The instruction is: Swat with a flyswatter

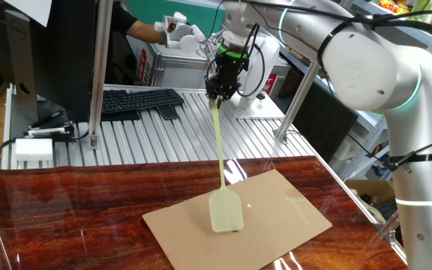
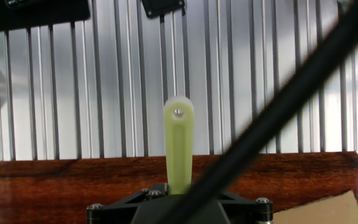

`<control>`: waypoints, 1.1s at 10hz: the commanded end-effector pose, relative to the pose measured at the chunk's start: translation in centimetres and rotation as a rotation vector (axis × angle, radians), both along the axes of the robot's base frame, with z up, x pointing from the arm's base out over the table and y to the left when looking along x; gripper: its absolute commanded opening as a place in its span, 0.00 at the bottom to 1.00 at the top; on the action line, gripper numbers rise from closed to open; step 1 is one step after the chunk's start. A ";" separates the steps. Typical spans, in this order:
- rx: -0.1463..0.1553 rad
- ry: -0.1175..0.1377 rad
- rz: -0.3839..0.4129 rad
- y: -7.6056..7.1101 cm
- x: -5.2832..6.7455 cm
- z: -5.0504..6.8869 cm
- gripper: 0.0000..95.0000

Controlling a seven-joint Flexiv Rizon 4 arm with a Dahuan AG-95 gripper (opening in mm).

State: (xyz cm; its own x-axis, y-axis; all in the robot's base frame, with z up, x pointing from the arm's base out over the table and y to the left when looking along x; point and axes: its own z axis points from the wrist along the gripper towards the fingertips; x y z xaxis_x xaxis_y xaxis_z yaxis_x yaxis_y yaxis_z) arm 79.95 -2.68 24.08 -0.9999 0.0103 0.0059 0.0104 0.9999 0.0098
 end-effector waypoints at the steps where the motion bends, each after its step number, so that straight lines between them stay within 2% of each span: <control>1: 0.003 -0.012 0.008 -0.3 -0.4 0.3 0.00; 4: 0.027 -0.015 0.045 -0.5 -0.7 0.8 0.00; 11: 0.022 -0.017 0.110 -0.7 -1.3 1.7 0.00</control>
State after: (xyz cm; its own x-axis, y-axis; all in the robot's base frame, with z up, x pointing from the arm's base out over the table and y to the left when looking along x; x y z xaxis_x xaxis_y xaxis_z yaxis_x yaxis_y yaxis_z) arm 79.05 -3.38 25.93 -0.9950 -0.1000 -0.0004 -0.1000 0.9944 0.0349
